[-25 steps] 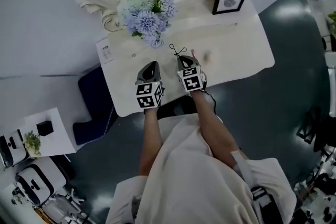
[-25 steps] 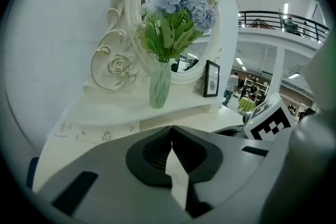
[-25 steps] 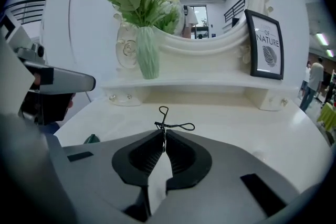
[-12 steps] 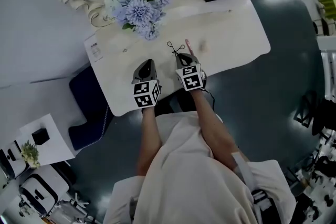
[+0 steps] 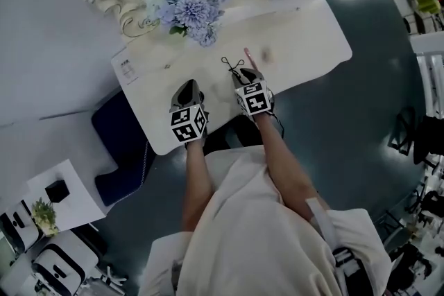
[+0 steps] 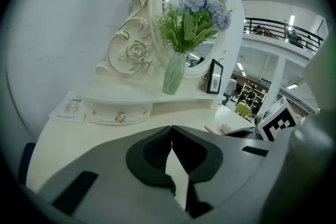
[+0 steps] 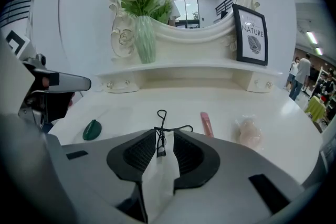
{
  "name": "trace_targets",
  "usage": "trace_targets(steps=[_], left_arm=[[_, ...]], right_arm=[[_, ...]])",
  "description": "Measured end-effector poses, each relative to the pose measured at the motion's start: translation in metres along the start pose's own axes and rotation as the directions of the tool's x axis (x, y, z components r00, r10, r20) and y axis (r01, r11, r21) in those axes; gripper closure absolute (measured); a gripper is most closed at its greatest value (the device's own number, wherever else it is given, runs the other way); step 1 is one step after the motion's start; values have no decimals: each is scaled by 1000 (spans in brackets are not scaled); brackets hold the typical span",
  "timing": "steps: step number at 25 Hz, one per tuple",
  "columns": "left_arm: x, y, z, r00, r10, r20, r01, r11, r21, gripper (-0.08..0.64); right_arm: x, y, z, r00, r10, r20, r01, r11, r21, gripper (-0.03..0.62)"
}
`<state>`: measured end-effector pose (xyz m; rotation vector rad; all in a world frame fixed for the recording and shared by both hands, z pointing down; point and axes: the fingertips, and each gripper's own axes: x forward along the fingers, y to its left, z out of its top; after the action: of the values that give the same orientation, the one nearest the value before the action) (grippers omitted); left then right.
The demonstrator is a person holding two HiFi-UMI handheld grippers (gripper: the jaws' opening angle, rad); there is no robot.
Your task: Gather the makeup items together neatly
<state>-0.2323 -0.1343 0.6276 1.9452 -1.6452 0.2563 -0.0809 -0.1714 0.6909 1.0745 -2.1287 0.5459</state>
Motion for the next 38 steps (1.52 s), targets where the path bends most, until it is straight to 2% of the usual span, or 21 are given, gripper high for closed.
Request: trace_targets(steps=[6,9,13,18,21,27,31,38], left_arm=[[-21,28,9,1000,12,16,-12,1000,-12,545],[-32,40,10,1000,17,18,-17,1000,-10,545],[-42,55,6,1000,16,15,-16,1000,3,545],[-50,69,-2,1000,5,6,-6,999,34,545],[-54,75,-3,1000,2,4,-2,999,43,545],[-56,82,13,999,0,43,-2,999,50,545],[-55,82,14,999,-2,43,0,999,46,545],[-46,71,17,999,-30,39,27,998,64,545]], right_arm=[[-19,19,28,997,-43,61,45,998,-37,457],[-22,42,40,995,-24,100,30,997,-65,459],[-14,97,43,993,71,99,-60,992,-108,459],[8,157,26,980,198,13,-191,961,-200,465],[15,179,14,970,241,-38,-244,948,-203,471],[29,182,3,963,256,-83,-268,944,-191,494],[31,180,-8,959,247,-139,-269,947,-173,520],[32,166,6,974,214,-75,-224,960,-171,545]])
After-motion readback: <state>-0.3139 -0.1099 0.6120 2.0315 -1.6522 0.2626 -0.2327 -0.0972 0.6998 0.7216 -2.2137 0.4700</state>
